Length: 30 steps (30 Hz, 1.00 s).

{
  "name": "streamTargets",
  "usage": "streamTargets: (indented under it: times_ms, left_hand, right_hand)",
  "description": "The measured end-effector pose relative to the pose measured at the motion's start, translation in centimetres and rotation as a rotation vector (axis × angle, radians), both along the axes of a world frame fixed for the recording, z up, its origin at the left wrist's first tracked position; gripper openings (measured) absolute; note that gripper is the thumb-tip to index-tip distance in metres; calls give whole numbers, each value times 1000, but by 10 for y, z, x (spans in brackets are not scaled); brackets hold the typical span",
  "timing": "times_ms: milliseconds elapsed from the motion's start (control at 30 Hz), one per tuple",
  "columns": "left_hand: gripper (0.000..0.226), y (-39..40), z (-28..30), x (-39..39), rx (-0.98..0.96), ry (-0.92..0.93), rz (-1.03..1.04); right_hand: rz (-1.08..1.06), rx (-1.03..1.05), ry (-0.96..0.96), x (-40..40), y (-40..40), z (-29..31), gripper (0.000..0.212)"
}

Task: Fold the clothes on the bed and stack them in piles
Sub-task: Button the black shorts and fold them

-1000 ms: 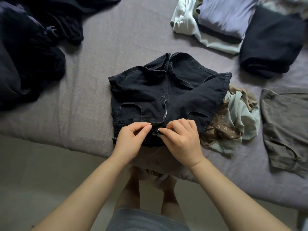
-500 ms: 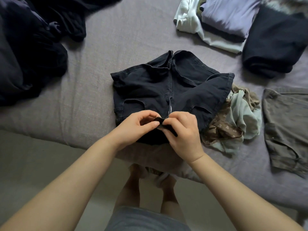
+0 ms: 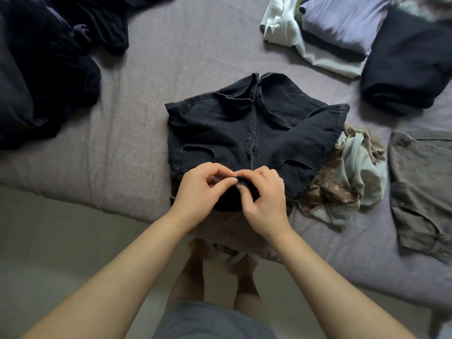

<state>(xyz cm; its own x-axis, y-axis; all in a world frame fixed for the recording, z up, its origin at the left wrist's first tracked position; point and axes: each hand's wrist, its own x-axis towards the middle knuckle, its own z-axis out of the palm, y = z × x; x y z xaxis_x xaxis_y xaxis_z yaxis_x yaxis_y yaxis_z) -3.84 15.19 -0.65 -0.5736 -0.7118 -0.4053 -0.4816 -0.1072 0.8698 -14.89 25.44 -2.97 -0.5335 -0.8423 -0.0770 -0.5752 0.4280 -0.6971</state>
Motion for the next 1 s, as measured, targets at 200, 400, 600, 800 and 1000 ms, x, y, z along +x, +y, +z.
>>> streamTargets:
  times_ms: [200, 400, 600, 800, 1000]
  left_hand:
    - [10, 2, -4, 5, -206, 10, -51]
    - [19, 11, -10, 10, -331, 28, -120]
    - [16, 18, -12, 8, -443, 55, -158]
    - [17, 20, -26, 7, -657, -47, -285]
    - [25, 29, -32, 3, -652, -91, -137]
  right_hand:
    - [-16, 4, -63, 2, -3, -1, 18]
    - [-9, -69, 158, -3, 1, 2, 14]
    - [112, -174, 484, -7, 7, 5, 22]
    - [166, -205, 531, -5, 15, 3, 16]
    - [185, -118, 412, -9, 23, 5, 17]
